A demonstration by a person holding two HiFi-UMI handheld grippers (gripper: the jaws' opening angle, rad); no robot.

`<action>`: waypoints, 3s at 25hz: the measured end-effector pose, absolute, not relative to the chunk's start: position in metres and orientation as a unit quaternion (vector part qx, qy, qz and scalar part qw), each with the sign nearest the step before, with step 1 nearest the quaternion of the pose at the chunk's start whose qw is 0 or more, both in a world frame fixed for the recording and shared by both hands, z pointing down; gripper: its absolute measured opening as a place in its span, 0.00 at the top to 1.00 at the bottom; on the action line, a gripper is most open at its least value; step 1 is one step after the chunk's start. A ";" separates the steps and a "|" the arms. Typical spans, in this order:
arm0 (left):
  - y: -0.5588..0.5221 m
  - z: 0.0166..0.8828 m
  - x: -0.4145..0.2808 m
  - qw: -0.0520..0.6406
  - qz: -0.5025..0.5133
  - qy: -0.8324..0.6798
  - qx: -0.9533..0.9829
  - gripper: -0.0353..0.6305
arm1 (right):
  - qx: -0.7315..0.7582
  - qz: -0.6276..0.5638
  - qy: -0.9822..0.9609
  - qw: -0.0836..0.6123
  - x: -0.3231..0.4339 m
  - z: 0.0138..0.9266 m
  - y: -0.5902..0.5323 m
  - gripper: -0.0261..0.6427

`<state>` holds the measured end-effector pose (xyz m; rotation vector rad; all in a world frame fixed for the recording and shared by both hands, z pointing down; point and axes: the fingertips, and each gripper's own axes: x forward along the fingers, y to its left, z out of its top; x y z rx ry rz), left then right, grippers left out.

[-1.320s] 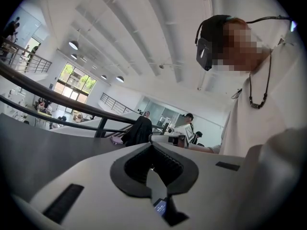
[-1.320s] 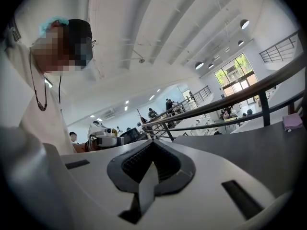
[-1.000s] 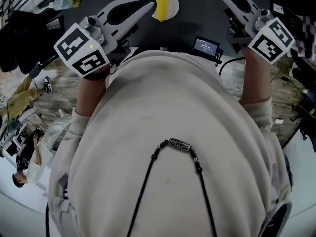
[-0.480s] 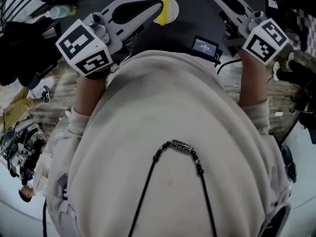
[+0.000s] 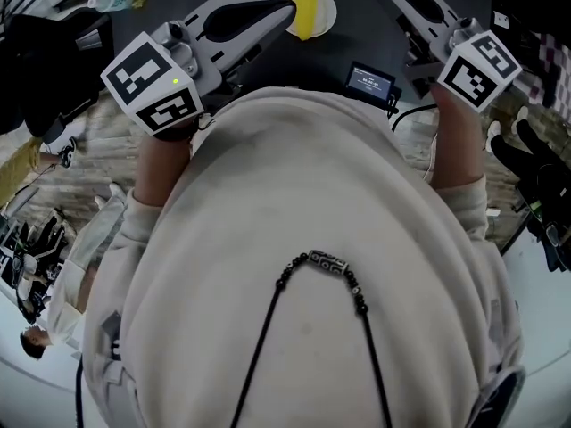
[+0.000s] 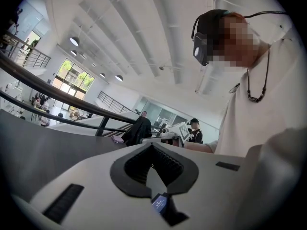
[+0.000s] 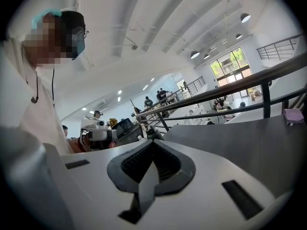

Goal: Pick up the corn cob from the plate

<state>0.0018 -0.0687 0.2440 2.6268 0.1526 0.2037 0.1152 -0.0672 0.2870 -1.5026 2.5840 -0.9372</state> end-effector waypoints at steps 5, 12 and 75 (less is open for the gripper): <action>-0.062 0.244 -0.006 0.250 0.071 0.040 0.965 0.94 | -0.469 -0.300 0.831 -0.003 0.110 0.290 -0.065 0.94; -0.057 0.248 -0.007 0.255 0.072 0.027 0.964 0.95 | -0.457 -0.310 0.833 -0.018 0.111 0.300 -0.066 0.94; -0.024 0.295 -0.088 0.283 0.061 -0.167 0.943 0.95 | -0.396 -0.551 0.728 -0.098 0.085 0.488 -0.069 0.62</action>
